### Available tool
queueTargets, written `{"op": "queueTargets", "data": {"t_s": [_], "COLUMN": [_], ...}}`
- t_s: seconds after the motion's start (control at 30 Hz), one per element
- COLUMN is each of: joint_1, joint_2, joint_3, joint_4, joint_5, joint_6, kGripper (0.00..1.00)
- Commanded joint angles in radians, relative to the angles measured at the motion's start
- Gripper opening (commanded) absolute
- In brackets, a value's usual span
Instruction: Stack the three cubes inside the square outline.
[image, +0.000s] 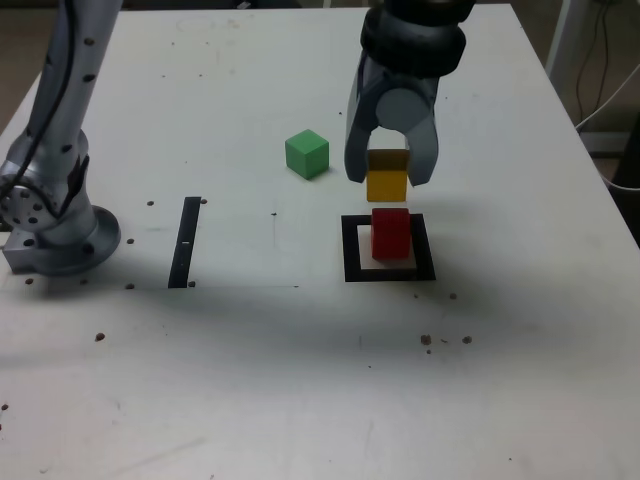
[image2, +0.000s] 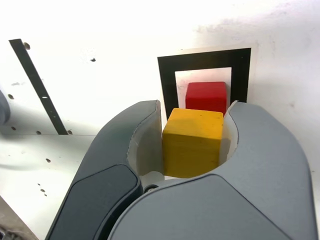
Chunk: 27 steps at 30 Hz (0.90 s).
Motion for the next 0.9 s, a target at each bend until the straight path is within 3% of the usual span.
{"op": "queueTargets", "data": {"t_s": [0.0,0.77,0.87], "joint_1": [-0.001,-0.001,-0.001], "joint_2": [0.016,0.062,0.064], "joint_3": [-0.006,0.022,0.03], "joint_4": [-0.004,-0.038,-0.049], "joint_5": [-0.001,-0.004,-0.006], "joint_6": [-0.002,-0.004,-0.002], "kGripper": [0.33,0.33,0.44]}}
